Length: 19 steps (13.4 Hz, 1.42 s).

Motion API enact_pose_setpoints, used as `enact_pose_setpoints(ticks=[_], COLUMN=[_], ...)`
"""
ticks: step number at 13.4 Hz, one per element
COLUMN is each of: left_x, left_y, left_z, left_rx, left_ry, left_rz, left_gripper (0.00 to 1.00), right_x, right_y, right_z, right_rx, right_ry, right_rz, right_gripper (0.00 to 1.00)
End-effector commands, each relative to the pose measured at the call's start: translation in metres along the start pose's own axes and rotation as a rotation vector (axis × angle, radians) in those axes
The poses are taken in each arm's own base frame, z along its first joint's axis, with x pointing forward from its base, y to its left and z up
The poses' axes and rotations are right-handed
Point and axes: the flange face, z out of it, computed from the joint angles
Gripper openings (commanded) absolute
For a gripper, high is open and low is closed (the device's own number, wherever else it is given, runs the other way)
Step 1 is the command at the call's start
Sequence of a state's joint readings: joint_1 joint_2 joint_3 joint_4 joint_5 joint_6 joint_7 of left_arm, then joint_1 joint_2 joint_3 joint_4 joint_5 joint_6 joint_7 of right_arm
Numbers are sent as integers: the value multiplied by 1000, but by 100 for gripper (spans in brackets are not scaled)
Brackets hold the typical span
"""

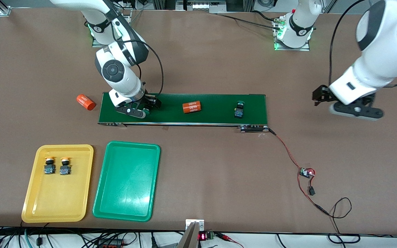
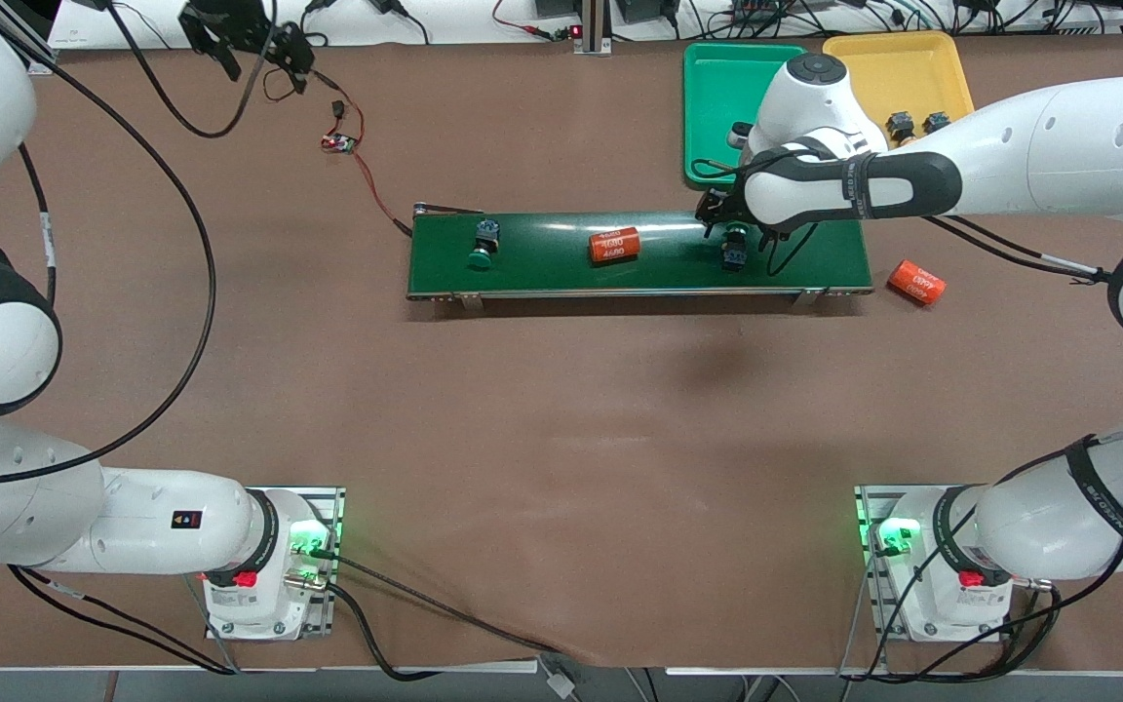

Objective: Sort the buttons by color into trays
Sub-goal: 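Grasp the green-capped button on the belt with the right gripper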

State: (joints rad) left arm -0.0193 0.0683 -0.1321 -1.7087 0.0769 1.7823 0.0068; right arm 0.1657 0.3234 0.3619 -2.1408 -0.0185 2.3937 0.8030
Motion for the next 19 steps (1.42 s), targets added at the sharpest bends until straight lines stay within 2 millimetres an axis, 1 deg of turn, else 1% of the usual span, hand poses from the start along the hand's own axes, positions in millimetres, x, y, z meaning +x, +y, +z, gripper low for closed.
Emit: enact_pose_setpoints(ticks=[1, 2, 3, 5, 6, 7, 8, 9, 10, 11, 12, 13, 14, 15, 16, 17, 18, 19], left_x=[4, 1, -3, -7, -7, -10, -16, -27, -27, -28, -30, -32, -33, -33, -34, -34, -34, -33], left_y=[-11, -20, -22, -26, -27, -28, -22, -22, -21, -17, -12, -12, -11, -11, -10, -8, -5, -4], left_z=[-26, -27, -28, -31, -41, -40, -52, -65, -65, -68, -69, -70, -70, -71, -70, -70, -72, -71], left_rx=[14, 23, 14, 27, 25, 25, 25, 15, 14, 16, 16, 14, 14, 14, 14, 13, 15, -8], left_ry=[36, 23, -7, -25, -19, -40, -56, -61, -59, -54, -63, -74, -75, -74, -81, -82, -79, -74], left_rz=[-32, -40, -46, -48, -48, -50, -48, -45, -42, -33, -24, -25, -22, -23, -20, -19, -11, -13], left_gripper=[100, 100, 100, 100, 100, 100, 100, 100, 100, 100, 100, 100, 100, 100, 100, 100, 100, 100], right_x=[-1, 0, 2, 4, 7, 10, 14, 17, 21, 27, 38, 49, 64, 79, 95, 116, 137, 162], right_y=[0, 1, 3, 6, 9, 12, 16, 15, 16, 15, 11, 4, -1, -2, 1, 10, 15, 23], right_z=[11, 12, 15, 19, 22, 21, 19, 12, 6, -11, -34, -61, -91, -114, -120, -117, -112, -108], right_rx=[9, 7, 4, -2, -4, -6, -5, 3, 8, 13, 8, 4, 11, 28, 41, 23, -3, -12], right_ry=[-10, -14, -18, -24, -27, -29, -26, -15, -4, 12, 17, 14, 25, 47, 65, 90, 111, 128], right_rz=[6, 2, 4, -14, -18, -14, -5, -7, -5, -4, -28, -93, -156, -220, -261, -295, -345, -364], right_gripper=[100, 94, 82, 55, 42, 29, 21, 21, 19, 18, 18, 18, 18, 18, 18, 18, 18, 18])
